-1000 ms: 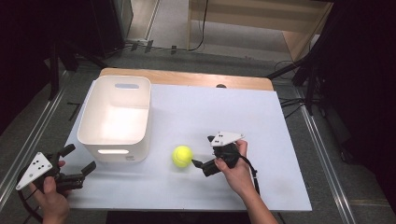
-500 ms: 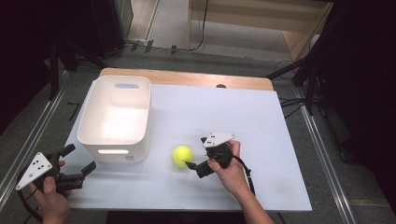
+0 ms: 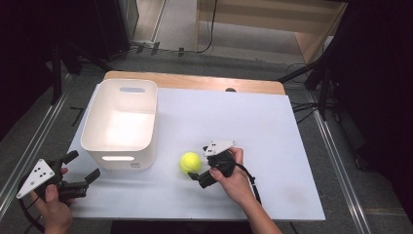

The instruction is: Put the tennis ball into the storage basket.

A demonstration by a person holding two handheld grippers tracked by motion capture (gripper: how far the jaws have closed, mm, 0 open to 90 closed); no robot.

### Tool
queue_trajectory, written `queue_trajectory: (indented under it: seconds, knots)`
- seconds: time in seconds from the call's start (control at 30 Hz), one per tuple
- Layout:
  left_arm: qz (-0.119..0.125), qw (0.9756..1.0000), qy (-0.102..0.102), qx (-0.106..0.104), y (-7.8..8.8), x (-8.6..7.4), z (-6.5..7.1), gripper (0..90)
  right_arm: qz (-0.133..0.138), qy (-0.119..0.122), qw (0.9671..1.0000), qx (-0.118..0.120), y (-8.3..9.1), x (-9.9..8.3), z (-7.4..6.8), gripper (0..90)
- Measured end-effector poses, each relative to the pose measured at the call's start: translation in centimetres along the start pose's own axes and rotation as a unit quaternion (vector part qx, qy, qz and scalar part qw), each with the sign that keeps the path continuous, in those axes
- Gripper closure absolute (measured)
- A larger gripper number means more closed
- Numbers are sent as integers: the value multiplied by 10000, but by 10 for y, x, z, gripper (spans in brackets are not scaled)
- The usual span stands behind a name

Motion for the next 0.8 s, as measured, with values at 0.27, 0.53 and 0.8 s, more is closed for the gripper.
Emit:
queue_trajectory:
  seconds: [0.27, 0.53, 0.8]
  knots:
    - [1, 10000, -9, -9, 0, 0, 0, 0, -128, -24, 9999, 91, -12, 1, -2, 0]
    - [4, 10000, 0, -13, 0, 0, 0, 0, -251, -99, 9995, 151, -22, 1, 0, 0]
    - [3, 10000, 14, -17, 0, 0, 0, 0, -299, -91, 9994, 169, -29, 1, 0, 0]
Point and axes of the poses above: each handheld gripper's, and its own axes: y roughly backward along the jaws, x roughly out of its top, z roughly to its right, the point moved 4 cm from there along -y, roughly forward along the jaws, and after that the axes turned 12 degrees about x, right-handed, at the moved point
